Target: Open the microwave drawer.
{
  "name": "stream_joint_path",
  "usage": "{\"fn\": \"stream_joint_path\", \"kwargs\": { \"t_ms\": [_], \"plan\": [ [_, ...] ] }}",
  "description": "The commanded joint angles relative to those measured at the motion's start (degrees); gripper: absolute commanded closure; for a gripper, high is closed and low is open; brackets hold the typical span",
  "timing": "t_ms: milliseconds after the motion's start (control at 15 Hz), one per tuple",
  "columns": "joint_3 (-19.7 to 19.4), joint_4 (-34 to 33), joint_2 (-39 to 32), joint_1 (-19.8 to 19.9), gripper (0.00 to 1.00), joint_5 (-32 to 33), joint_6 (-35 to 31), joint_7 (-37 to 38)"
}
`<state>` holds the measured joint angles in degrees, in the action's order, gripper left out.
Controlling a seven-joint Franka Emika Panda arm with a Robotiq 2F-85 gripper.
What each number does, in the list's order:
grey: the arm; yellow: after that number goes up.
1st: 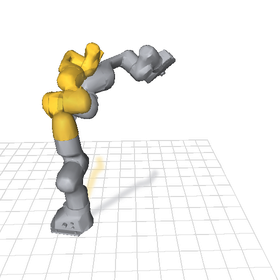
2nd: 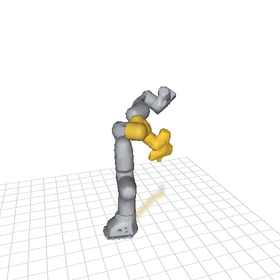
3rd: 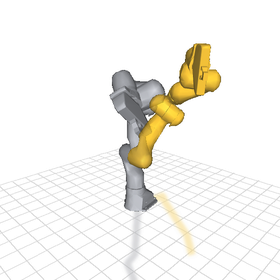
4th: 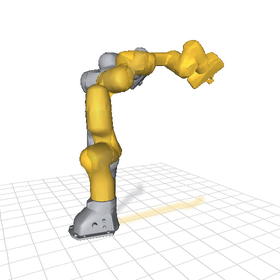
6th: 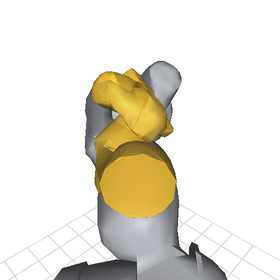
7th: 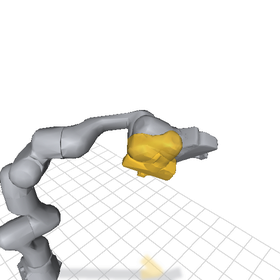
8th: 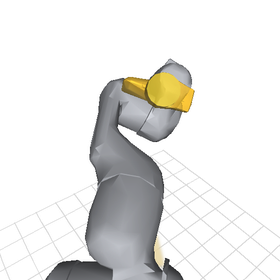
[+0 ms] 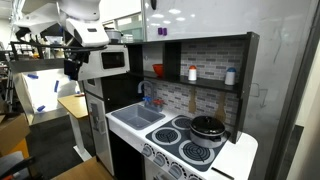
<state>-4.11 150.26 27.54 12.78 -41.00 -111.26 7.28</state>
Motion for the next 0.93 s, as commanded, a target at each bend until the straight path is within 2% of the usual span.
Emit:
{"fn": "stream_joint_path", "kwargs": {
  "t_ms": [0,267,600,667,867],
  "plan": [
    [1.1,-1.6,0.0,-1.5,0.00,5.0,-3.6,-0.1],
    [1.2,-3.0,-0.1,-3.1,0.00,11.6,-6.5,-0.5],
    [0.1,-3.8,0.4,-2.5,0.00,26.1,-5.8,-2.4],
    [-0.7,-3.5,0.2,-3.7,0.00,23.1,-5.9,-0.6],
    [-0.9,-3.4,0.2,-3.8,0.00,23.7,-5.9,-0.7]
  ]
}}
